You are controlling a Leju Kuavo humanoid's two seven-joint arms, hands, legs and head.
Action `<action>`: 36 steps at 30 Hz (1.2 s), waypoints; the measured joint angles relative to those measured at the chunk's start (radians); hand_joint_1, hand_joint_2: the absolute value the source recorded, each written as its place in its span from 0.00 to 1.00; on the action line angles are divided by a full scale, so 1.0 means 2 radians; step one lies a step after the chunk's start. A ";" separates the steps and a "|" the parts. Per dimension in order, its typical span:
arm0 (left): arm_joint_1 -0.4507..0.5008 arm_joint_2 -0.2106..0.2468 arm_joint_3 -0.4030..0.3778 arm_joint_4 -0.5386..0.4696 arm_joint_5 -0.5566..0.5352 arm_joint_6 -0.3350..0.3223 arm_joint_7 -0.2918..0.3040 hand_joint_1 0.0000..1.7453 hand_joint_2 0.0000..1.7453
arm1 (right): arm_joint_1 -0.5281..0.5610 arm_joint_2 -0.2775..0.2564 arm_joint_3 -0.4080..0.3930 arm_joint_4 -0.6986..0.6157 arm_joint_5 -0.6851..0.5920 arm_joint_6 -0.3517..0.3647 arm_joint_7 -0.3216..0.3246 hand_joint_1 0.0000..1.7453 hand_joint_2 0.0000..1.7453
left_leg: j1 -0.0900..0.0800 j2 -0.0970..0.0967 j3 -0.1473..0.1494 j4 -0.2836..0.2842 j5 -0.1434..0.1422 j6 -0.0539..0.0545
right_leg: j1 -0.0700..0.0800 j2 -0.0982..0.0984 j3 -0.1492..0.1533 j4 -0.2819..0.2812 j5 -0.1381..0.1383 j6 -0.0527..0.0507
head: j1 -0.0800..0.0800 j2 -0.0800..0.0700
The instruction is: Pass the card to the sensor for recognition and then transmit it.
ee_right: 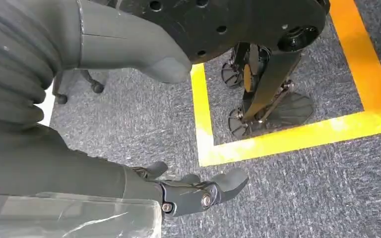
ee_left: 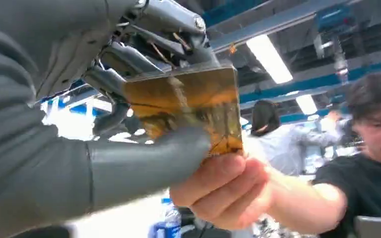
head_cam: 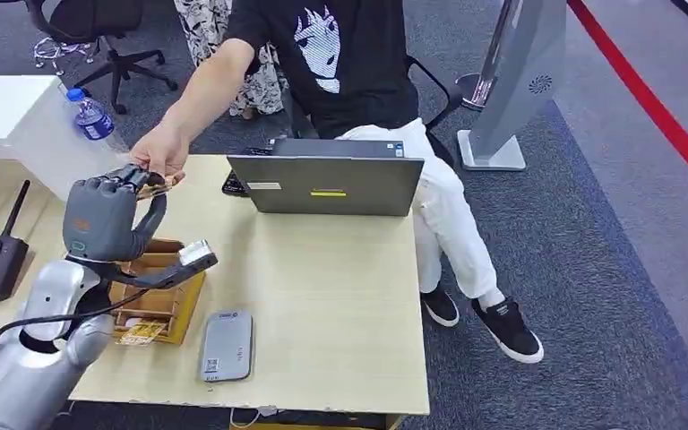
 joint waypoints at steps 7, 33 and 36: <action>0.017 0.016 -0.062 -0.031 0.000 -0.029 -0.036 0.00 1.00 | 0.000 0.000 0.000 0.001 -0.009 0.012 0.008 0.00 1.00 | 0.000 0.000 0.000 0.000 0.000 0.000 | 0.000 0.000 0.000 0.000 0.000 0.000 | 0.000 0.000; 0.243 0.100 -0.098 -0.050 -0.028 0.129 -0.017 0.00 1.00 | 0.008 0.018 -0.004 -0.047 -0.051 0.049 0.030 0.00 1.00 | 0.000 0.000 0.000 0.000 -0.001 0.000 | 0.000 0.000 0.000 0.000 -0.001 0.000 | 0.000 0.000; 0.270 0.107 -0.080 -0.050 -0.036 0.148 0.015 0.00 1.00 | 0.008 0.022 -0.004 -0.058 -0.053 0.055 0.031 0.00 1.00 | 0.000 0.000 0.000 0.000 -0.001 0.000 | 0.000 0.000 0.000 0.000 -0.002 0.000 | 0.000 0.000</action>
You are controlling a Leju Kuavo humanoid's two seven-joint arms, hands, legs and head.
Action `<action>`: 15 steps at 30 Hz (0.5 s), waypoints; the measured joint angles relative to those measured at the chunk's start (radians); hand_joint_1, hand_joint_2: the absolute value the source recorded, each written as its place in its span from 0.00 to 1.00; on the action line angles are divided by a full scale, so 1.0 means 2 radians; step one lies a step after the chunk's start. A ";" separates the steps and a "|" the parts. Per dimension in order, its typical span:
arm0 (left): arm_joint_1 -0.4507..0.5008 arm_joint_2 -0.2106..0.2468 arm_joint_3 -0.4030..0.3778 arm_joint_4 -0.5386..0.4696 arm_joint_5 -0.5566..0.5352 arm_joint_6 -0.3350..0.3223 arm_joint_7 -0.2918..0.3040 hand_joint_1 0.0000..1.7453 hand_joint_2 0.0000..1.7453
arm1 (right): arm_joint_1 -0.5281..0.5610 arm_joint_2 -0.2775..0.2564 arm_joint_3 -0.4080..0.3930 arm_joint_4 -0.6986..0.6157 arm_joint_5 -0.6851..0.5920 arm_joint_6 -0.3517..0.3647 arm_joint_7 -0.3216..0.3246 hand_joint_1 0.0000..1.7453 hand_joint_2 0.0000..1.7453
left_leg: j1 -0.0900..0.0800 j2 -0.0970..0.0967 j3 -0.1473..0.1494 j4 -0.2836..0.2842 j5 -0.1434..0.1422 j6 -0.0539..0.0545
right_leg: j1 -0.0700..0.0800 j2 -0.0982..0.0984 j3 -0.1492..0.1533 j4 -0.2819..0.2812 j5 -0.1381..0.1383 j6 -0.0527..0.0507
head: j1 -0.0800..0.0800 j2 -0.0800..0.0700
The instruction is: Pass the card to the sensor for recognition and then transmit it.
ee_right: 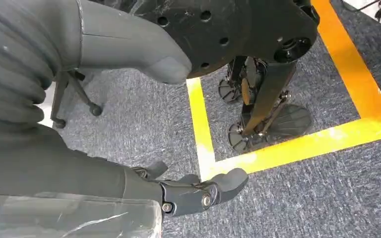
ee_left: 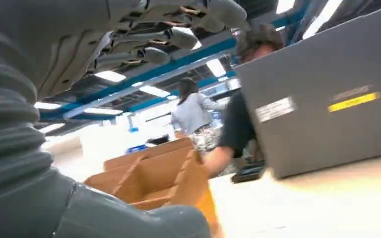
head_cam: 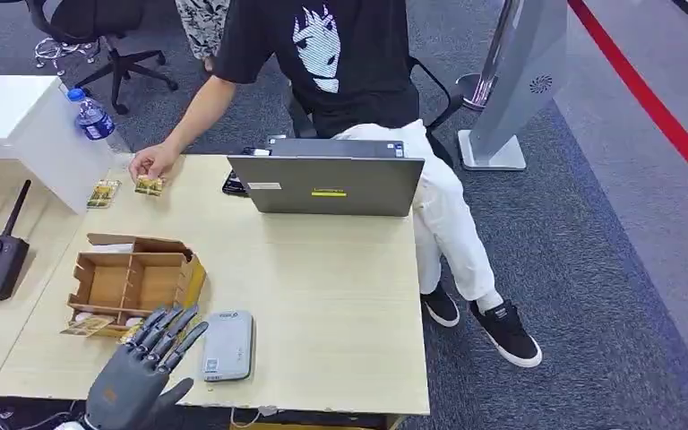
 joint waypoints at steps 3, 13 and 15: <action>0.023 0.008 0.021 0.000 -0.004 0.010 0.037 0.00 1.00 | 0.001 0.002 0.000 -0.008 -0.005 0.002 0.004 0.00 1.00 | 0.000 0.000 0.000 0.000 0.000 0.000 | 0.000 0.000 0.000 0.000 0.000 0.000 | 0.000 0.000; 0.065 0.015 0.084 0.010 0.003 0.015 0.054 0.00 1.00 | 0.002 0.003 0.000 -0.011 -0.005 -0.009 0.004 0.00 1.00 | 0.000 0.000 0.000 0.000 0.000 0.000 | 0.000 0.000 0.000 0.000 0.000 0.000 | 0.000 0.000; 0.066 0.013 0.092 0.011 0.004 0.015 0.054 0.00 1.00 | 0.002 0.003 0.000 -0.010 -0.005 -0.011 0.004 0.00 1.00 | 0.000 0.000 0.000 0.000 0.000 0.000 | 0.000 0.000 0.000 0.000 0.000 0.000 | 0.000 0.000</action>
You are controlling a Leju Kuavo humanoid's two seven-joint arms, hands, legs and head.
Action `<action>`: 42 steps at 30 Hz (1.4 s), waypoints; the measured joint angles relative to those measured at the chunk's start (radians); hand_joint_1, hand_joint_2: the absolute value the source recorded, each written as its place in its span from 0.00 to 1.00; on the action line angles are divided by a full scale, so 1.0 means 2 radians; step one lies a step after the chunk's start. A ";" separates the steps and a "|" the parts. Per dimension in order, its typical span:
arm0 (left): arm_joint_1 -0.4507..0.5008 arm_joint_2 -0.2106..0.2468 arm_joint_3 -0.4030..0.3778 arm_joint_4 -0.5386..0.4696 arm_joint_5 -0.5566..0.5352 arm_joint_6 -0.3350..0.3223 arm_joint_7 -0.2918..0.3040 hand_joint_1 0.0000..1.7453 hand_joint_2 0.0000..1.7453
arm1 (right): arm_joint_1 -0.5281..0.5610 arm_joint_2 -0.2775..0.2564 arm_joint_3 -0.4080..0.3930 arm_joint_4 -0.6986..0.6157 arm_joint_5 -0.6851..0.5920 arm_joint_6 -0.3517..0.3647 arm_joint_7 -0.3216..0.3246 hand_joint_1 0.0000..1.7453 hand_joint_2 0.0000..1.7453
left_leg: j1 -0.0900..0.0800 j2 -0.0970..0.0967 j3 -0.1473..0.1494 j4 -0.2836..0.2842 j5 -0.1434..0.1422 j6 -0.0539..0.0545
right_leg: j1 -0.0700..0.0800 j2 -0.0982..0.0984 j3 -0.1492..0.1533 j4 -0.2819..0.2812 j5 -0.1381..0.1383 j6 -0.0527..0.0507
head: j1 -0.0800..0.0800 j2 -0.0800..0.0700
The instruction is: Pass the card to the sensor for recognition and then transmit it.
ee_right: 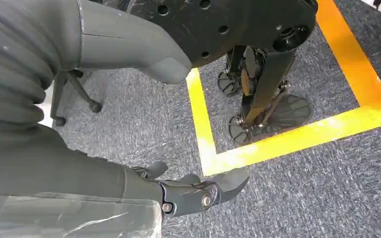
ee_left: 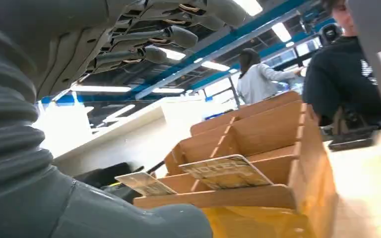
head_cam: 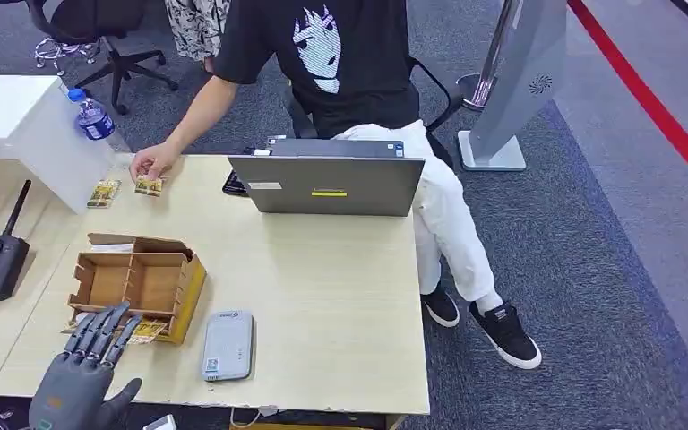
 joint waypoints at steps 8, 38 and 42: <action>0.000 -0.002 0.016 0.010 0.001 0.000 -0.001 0.00 1.00 | 0.000 -0.001 0.000 0.004 0.000 -0.004 -0.001 0.00 1.00 | 0.000 0.000 0.000 0.000 0.000 0.000 | 0.000 0.000 0.000 0.000 0.000 0.000 | 0.000 0.000; -0.068 -0.035 0.026 0.102 -0.002 -0.033 -0.049 1.00 1.00 | -0.006 -0.043 0.000 0.088 0.033 -0.044 -0.022 0.00 1.00 | 0.000 0.000 0.000 0.000 0.000 0.000 | 0.000 0.000 0.000 0.000 0.000 0.000 | 0.000 0.000; -0.068 -0.036 0.026 0.103 -0.002 -0.035 -0.051 1.00 1.00 | -0.006 -0.044 0.000 0.091 0.033 -0.044 -0.023 0.00 1.00 | 0.000 0.000 0.000 0.000 0.000 0.000 | 0.000 0.000 0.000 0.000 0.000 0.000 | 0.000 0.000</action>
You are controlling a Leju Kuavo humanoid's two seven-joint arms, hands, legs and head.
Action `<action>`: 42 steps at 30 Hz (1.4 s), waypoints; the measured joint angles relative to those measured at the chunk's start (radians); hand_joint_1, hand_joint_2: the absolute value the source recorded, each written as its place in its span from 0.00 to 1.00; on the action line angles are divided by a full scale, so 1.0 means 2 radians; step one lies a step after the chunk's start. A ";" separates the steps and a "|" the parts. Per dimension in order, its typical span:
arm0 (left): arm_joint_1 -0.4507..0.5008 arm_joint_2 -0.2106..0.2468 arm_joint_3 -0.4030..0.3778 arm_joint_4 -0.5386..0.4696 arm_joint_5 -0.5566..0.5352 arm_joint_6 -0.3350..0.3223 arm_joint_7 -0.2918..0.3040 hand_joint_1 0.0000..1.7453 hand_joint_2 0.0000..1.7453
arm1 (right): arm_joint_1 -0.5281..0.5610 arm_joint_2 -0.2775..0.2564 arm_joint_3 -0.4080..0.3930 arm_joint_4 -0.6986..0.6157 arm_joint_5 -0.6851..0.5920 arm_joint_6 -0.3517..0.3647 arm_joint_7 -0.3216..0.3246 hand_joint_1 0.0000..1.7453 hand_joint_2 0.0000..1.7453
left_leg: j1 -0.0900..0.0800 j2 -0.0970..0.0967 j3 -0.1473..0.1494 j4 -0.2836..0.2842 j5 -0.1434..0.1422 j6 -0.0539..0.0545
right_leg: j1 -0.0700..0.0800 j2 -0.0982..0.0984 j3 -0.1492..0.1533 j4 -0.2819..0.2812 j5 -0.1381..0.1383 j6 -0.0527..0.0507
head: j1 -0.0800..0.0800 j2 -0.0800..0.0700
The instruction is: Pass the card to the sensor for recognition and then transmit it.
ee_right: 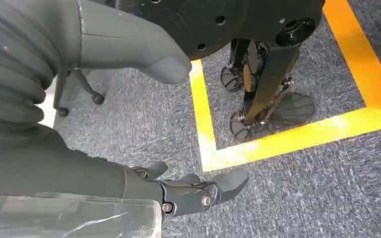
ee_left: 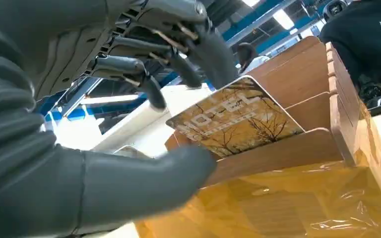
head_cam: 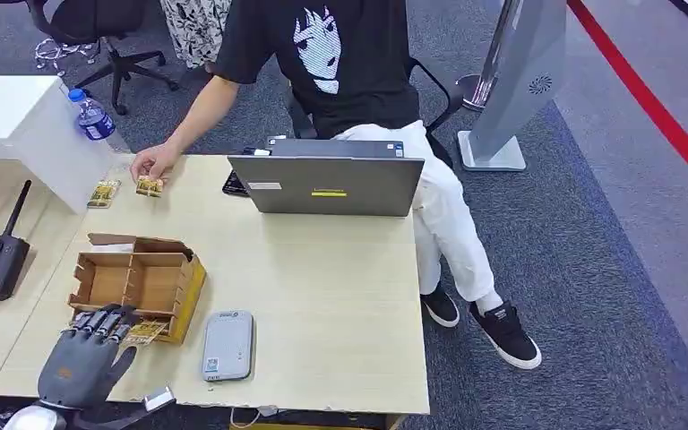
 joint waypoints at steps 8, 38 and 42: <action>-0.001 0.000 0.002 0.001 0.001 0.000 0.003 1.00 1.00 | 0.000 -0.002 0.000 0.004 0.000 -0.001 -0.001 0.00 1.00 | 0.000 0.000 0.000 0.000 0.000 0.000 | 0.000 0.000 0.000 0.000 0.000 0.000 | 0.000 0.000; -0.190 -0.074 0.113 -0.138 0.080 -0.027 -0.068 1.00 1.00 | -0.008 -0.006 0.000 0.020 0.000 -0.019 -0.004 0.00 1.00 | 0.000 0.000 0.000 0.000 0.001 -0.001 | 0.000 0.000 0.000 0.001 0.001 0.000 | 0.000 0.000; -0.205 -0.072 0.106 -0.125 0.103 -0.048 -0.068 1.00 1.00 | -0.009 -0.010 0.000 0.030 0.002 -0.025 -0.004 0.00 1.00 | 0.000 0.000 0.000 0.000 0.001 -0.001 | 0.000 0.000 0.000 0.001 0.001 0.000 | 0.000 0.000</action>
